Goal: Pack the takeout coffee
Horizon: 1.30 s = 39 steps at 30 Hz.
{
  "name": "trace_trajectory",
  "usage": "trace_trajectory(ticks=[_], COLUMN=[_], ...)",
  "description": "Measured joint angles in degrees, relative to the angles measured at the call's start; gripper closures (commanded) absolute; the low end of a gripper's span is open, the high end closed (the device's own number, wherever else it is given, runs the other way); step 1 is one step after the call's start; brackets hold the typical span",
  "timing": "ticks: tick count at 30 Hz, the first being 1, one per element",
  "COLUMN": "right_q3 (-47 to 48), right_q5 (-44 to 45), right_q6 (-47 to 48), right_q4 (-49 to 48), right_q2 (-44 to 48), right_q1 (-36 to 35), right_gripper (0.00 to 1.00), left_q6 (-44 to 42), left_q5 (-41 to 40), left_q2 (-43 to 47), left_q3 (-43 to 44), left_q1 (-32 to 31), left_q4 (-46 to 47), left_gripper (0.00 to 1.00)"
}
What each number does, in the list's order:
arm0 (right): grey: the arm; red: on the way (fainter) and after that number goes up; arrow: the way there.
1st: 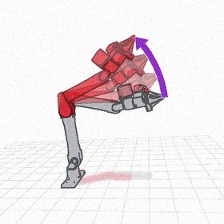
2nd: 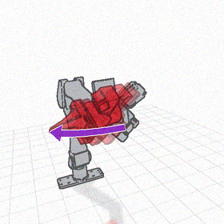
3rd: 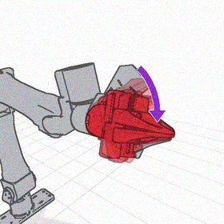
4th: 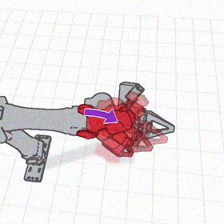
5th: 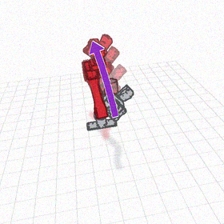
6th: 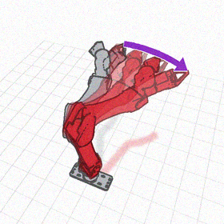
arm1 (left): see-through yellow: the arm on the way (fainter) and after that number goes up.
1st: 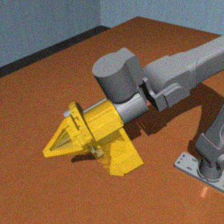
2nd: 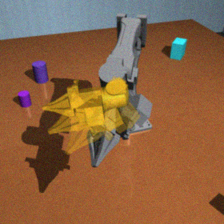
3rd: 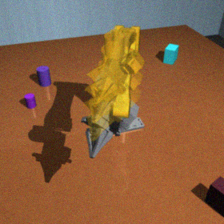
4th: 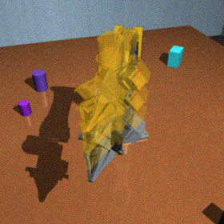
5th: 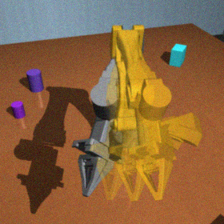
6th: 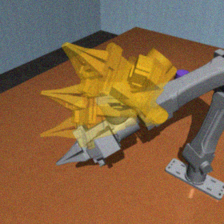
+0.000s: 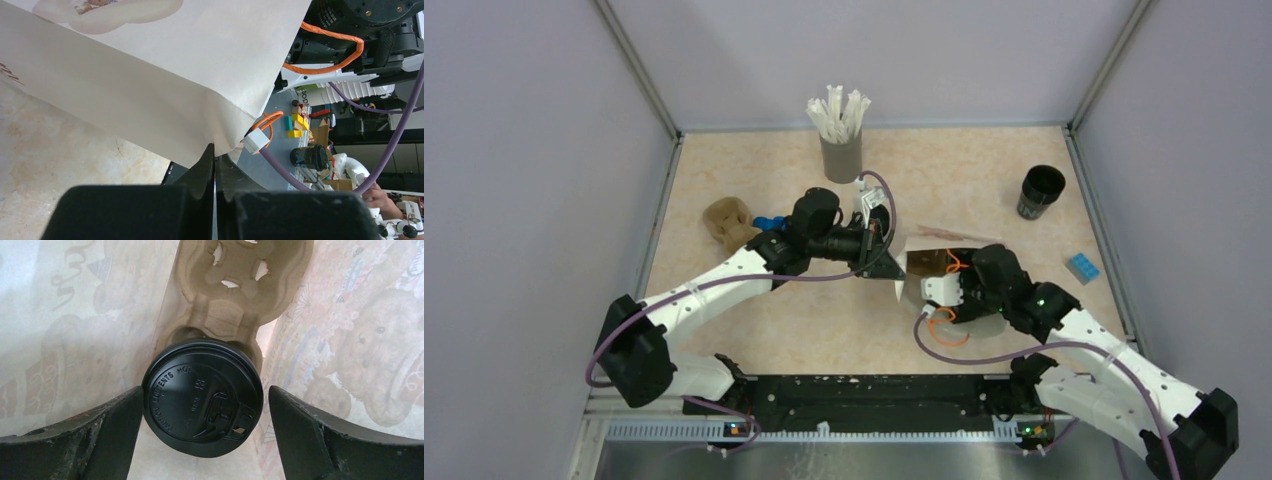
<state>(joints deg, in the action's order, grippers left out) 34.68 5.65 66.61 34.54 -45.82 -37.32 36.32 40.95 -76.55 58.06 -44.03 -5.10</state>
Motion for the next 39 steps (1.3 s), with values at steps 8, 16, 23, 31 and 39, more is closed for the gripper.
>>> trace_trajectory(ticks=[8, 16, 23, 31, 39], right_q3=[0.92, 2.95, 5.64, 9.29, 9.68], right_q5=[-1.2, -3.28, -5.29, -6.27, -6.05], right_q6=[-0.22, -0.68, -1.27, -2.47, -3.26], right_q4=[2.45, 5.66, 7.39, 9.86, 10.93], right_q2=[1.11, 1.7, 1.81, 1.81, 1.77], right_q1=[0.0, 0.02, 0.02, 0.02, 0.02], right_gripper=[0.16, 0.18, 0.2, 0.46, 0.62], left_q6=[-0.02, -0.04, -0.07, -0.07, -0.07], left_q5=[0.2, 0.17, 0.11, 0.11, 0.17], left_q2=[-0.22, -0.26, -1.03, -1.97, -2.38], left_q3=[0.02, 0.11, 0.76, 1.09, 1.53], left_q1=[-0.02, -0.02, 0.0, 0.0, 0.0], left_q4=[-0.02, -0.04, -0.04, -0.04, -0.02], left_gripper=[1.0, 1.0, 1.0, 1.0, 1.0])
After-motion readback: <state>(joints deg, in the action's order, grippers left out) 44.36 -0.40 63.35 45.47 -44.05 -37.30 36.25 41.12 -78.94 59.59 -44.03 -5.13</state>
